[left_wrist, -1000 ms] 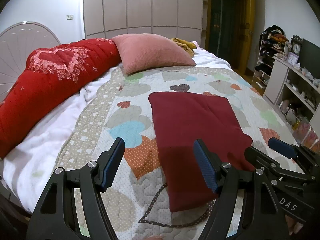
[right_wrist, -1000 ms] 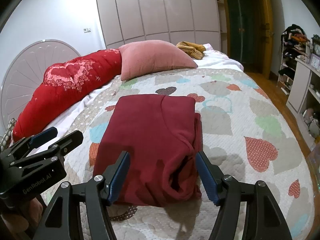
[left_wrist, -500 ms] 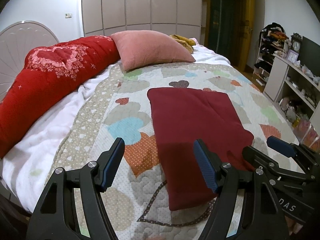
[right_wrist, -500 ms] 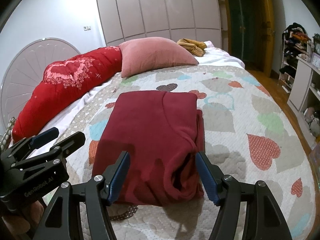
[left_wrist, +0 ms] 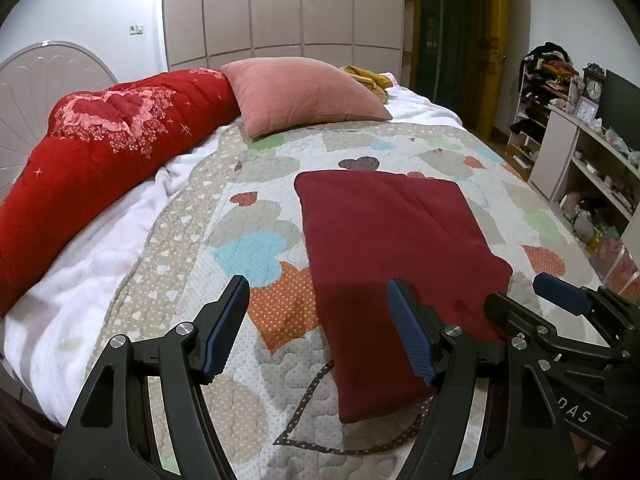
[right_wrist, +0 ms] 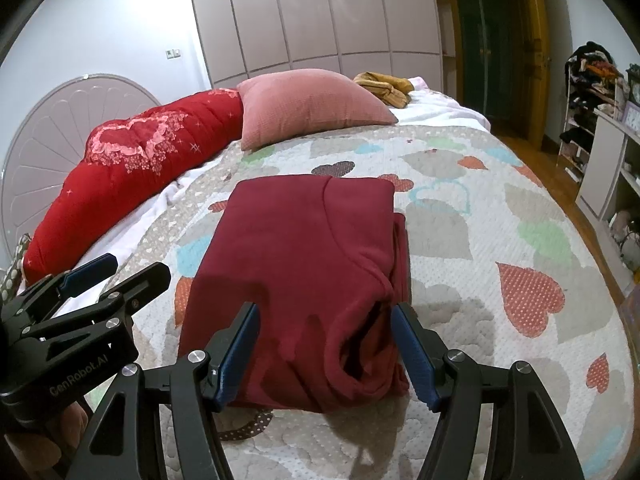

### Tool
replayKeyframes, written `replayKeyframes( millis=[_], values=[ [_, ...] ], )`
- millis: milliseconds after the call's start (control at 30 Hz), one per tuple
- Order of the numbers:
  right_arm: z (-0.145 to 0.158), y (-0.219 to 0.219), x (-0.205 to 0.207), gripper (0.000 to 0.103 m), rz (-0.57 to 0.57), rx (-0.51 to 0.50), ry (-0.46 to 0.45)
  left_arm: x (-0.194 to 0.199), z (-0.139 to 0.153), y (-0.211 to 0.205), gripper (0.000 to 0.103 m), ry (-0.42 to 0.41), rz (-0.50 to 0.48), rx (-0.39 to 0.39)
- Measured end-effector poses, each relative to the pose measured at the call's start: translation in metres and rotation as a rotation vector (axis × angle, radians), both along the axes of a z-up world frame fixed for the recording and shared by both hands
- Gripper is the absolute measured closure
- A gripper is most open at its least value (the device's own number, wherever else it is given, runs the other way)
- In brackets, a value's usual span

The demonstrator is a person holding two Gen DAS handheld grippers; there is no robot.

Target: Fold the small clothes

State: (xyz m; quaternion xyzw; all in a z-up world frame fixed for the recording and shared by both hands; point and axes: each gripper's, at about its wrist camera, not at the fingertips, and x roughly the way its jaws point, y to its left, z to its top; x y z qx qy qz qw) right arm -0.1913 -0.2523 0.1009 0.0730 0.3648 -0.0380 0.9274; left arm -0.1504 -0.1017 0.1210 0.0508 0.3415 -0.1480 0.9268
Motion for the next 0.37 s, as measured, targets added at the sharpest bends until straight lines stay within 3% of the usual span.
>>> replayKeyframes(
  millis=[367],
  values=[
    [-0.010, -0.002, 0.008, 0.037, 0.002, 0.006, 0.020, 0.014, -0.010, 0.005, 0.031, 0.034, -0.005, -0.015]
  ],
)
